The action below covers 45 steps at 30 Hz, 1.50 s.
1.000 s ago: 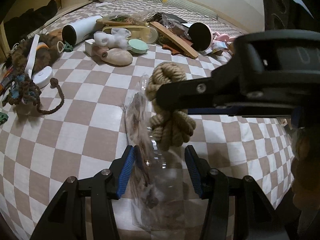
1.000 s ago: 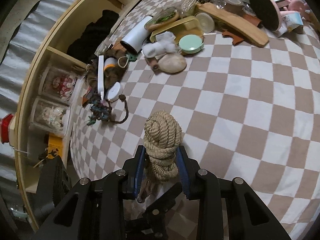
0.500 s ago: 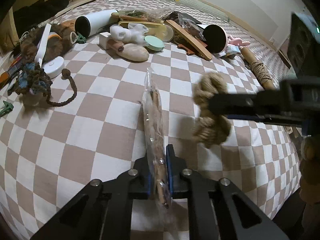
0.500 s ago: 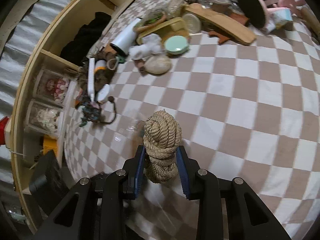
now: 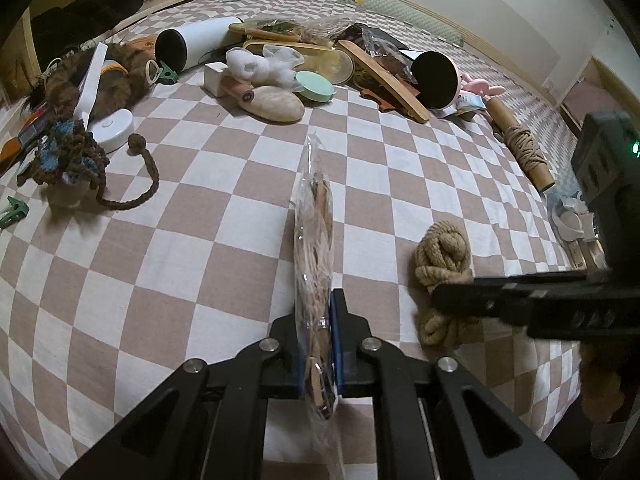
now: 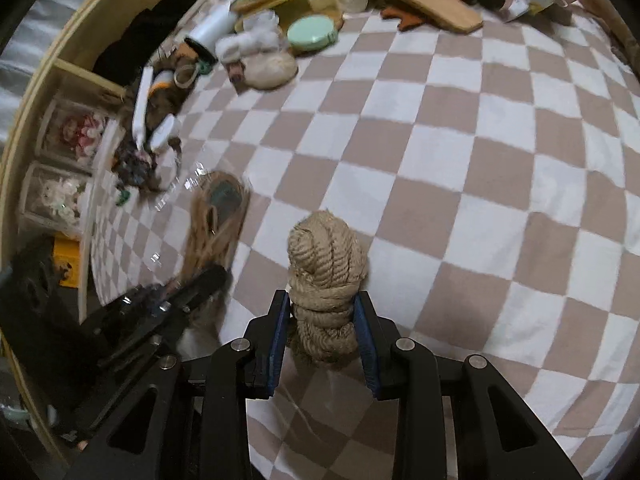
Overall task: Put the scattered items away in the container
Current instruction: 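Lift the rope knot with right tool while left tool lifts the bagged rope, then carry both held items over the clear box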
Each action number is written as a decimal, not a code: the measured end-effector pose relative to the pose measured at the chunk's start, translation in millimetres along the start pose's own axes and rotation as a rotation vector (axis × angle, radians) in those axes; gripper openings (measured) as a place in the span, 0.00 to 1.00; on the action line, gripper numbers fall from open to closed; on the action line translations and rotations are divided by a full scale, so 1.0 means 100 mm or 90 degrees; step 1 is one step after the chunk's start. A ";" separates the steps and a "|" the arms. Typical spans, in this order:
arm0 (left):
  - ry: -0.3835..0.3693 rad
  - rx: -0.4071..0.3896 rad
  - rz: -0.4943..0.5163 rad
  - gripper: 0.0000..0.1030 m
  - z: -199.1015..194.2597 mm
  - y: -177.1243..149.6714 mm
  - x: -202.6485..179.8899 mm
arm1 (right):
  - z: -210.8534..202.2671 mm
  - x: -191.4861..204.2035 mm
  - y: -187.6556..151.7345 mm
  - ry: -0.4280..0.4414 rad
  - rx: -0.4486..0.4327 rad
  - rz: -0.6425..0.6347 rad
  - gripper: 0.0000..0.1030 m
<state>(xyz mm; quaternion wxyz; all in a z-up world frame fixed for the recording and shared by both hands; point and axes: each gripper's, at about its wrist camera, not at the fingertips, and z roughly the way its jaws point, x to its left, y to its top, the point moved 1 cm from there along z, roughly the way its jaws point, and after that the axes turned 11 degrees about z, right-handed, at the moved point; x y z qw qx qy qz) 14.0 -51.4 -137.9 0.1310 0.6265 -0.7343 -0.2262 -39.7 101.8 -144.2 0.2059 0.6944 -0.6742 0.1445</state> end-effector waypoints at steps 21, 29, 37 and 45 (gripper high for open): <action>-0.009 -0.065 0.006 0.08 -0.28 -0.01 -0.15 | -0.42 0.01 -0.32 0.007 -0.074 -0.036 0.31; -0.027 -0.111 0.021 0.08 -0.55 0.12 -0.39 | -0.81 -0.07 -0.41 0.020 -0.121 -0.025 0.31; -0.030 -0.154 0.052 0.08 -0.88 0.34 -0.74 | -1.33 -0.17 -0.52 0.014 -0.187 -0.031 0.31; -0.035 -0.186 0.076 0.08 -1.14 0.49 -1.06 | -1.86 -0.28 -0.65 -0.006 -0.260 -0.052 0.31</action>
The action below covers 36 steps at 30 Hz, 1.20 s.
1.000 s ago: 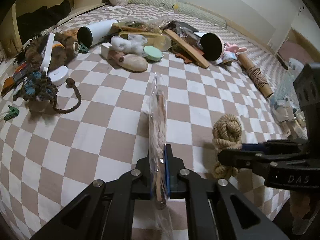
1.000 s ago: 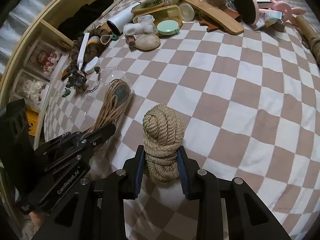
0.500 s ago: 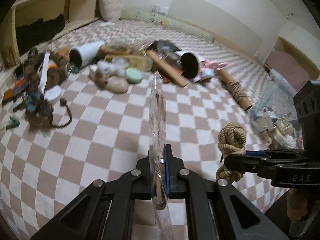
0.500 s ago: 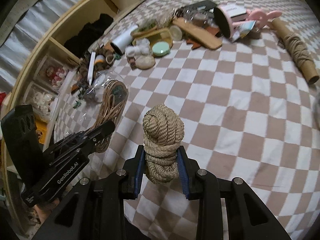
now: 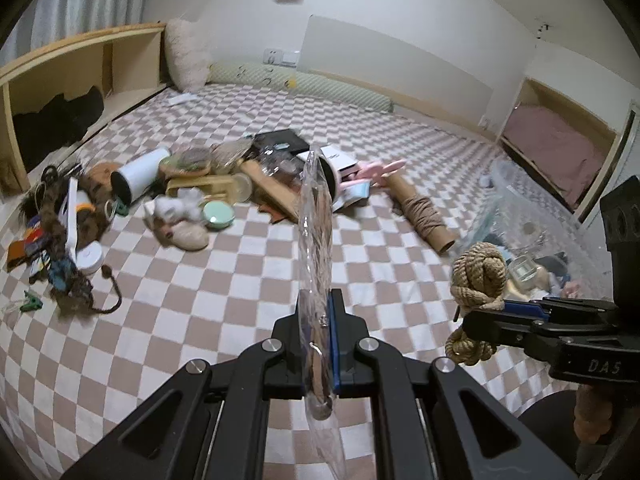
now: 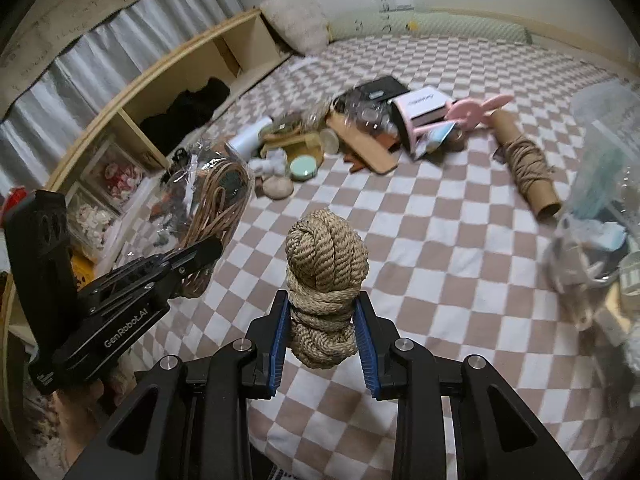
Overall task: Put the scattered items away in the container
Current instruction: 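Carry both held items over the clear box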
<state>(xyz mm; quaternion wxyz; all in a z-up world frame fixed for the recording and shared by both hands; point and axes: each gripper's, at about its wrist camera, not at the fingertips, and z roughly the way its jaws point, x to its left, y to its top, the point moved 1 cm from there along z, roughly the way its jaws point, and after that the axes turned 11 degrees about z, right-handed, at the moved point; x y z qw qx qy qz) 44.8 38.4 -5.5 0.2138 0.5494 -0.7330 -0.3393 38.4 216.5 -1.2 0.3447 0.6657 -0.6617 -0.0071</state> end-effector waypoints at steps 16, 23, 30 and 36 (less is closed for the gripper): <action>-0.068 -0.036 0.065 0.08 -0.12 0.56 -0.91 | -1.08 -0.57 0.10 -0.060 -0.139 0.009 0.31; -0.111 -0.043 0.093 0.08 -0.09 0.78 -1.32 | -1.43 -0.88 0.11 -0.101 -0.196 0.023 0.31; -0.143 -0.067 0.138 0.08 0.00 1.05 -1.81 | -1.82 -1.25 0.17 -0.172 -0.270 0.042 0.31; -0.177 -0.092 0.156 0.08 0.12 1.26 -2.17 | -2.02 -1.62 0.19 -0.208 -0.295 0.075 0.31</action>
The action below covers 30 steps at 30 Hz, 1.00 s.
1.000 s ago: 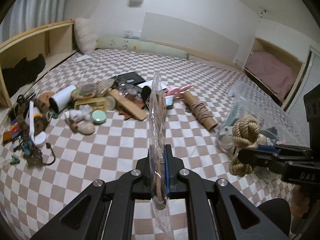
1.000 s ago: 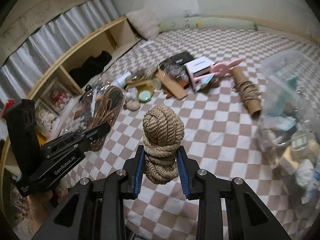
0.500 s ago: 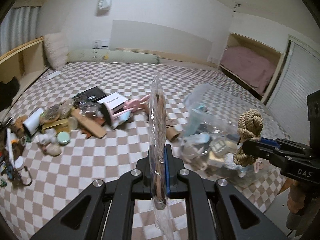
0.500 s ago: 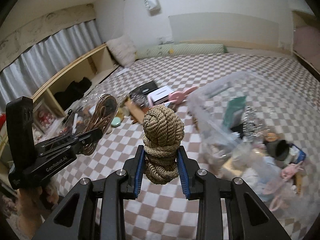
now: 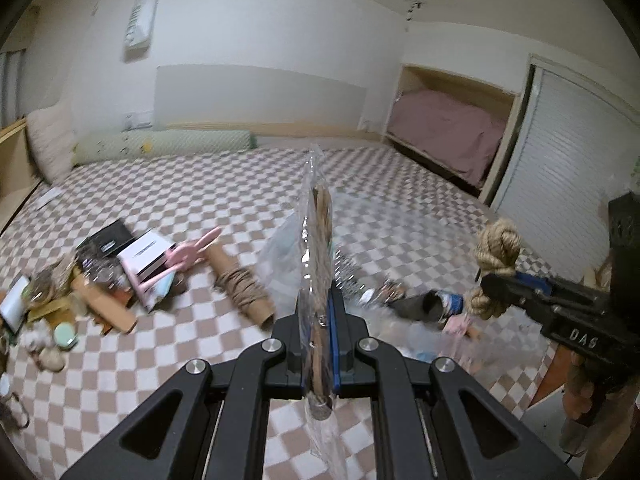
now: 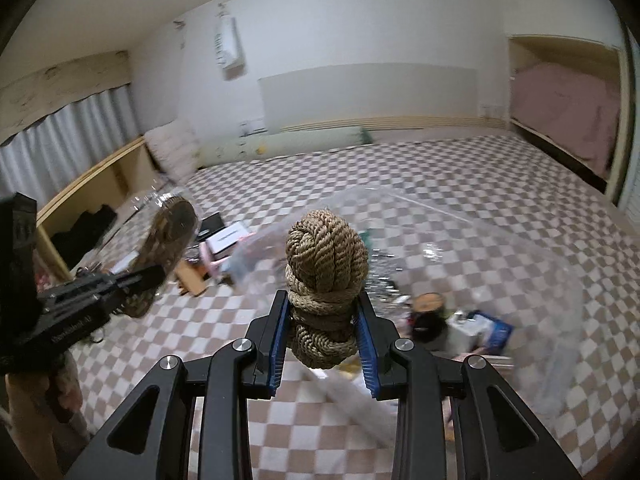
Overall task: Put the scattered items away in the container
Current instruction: 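Carry both held items over the clear box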
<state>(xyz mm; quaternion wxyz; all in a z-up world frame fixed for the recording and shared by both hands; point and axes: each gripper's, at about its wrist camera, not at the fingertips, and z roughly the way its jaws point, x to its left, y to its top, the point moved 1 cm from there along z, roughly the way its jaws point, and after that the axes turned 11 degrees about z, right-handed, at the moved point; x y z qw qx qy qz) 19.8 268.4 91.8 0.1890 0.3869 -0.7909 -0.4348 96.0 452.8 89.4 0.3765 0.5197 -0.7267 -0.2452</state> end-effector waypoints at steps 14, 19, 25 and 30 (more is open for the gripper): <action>-0.038 0.015 0.045 0.08 0.71 0.35 -0.39 | 0.24 -0.63 0.15 -0.068 0.022 0.043 0.31; -0.041 0.035 0.045 0.08 0.98 0.31 -0.44 | 0.33 -0.85 0.11 -0.094 0.040 0.081 0.31; -0.046 0.049 0.043 0.08 1.19 0.26 -0.46 | 0.40 -0.97 0.02 -0.110 0.060 0.094 0.31; -0.046 0.051 0.054 0.08 1.25 0.31 -0.51 | 0.39 -1.05 0.00 -0.123 0.065 0.099 0.31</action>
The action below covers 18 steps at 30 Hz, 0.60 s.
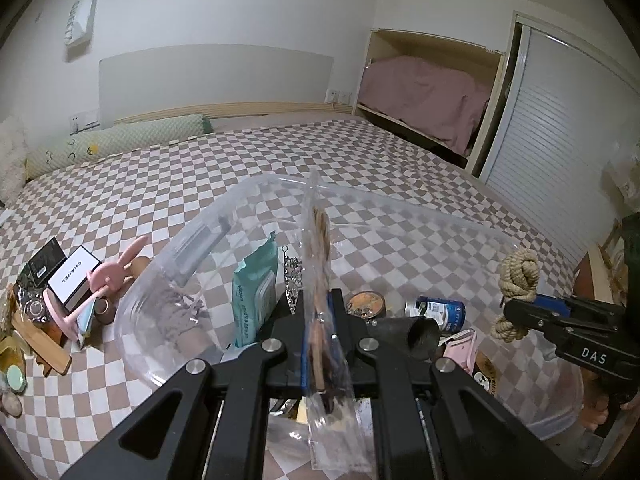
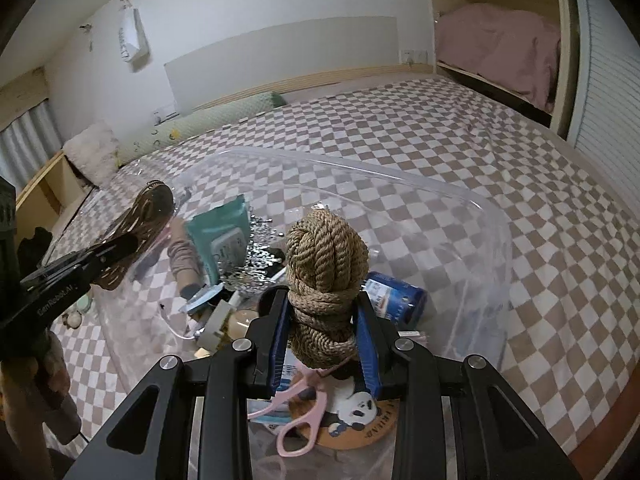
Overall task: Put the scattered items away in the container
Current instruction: 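Carry both held items over the clear box, then open both tools to drop the rope knot and bagged rope into the box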
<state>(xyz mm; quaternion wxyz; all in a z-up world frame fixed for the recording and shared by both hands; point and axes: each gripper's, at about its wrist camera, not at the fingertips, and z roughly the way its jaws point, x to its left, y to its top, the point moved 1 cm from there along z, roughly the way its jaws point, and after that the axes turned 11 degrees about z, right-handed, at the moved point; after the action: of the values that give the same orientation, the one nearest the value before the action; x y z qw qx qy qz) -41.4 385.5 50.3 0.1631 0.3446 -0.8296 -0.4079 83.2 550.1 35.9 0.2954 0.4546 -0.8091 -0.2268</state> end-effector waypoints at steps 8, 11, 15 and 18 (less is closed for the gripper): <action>-0.007 0.003 0.014 0.08 0.10 0.12 -0.07 | 0.02 -0.13 -0.01 -0.018 0.009 0.013 0.31; -0.010 0.009 0.010 0.08 0.17 0.15 -0.07 | 0.04 -0.18 -0.02 -0.022 0.013 0.021 0.31; 0.001 0.022 0.014 0.08 0.28 0.14 -0.07 | 0.06 -0.22 -0.03 -0.024 0.020 0.027 0.31; 0.003 0.030 0.011 0.08 0.35 0.14 -0.06 | 0.07 -0.21 -0.01 -0.030 0.023 0.022 0.31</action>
<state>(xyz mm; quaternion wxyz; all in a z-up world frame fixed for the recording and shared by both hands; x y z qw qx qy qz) -62.7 415.1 39.5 0.1607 0.3419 -0.8415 -0.3861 87.4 568.8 24.1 0.2720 0.4404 -0.8275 -0.2177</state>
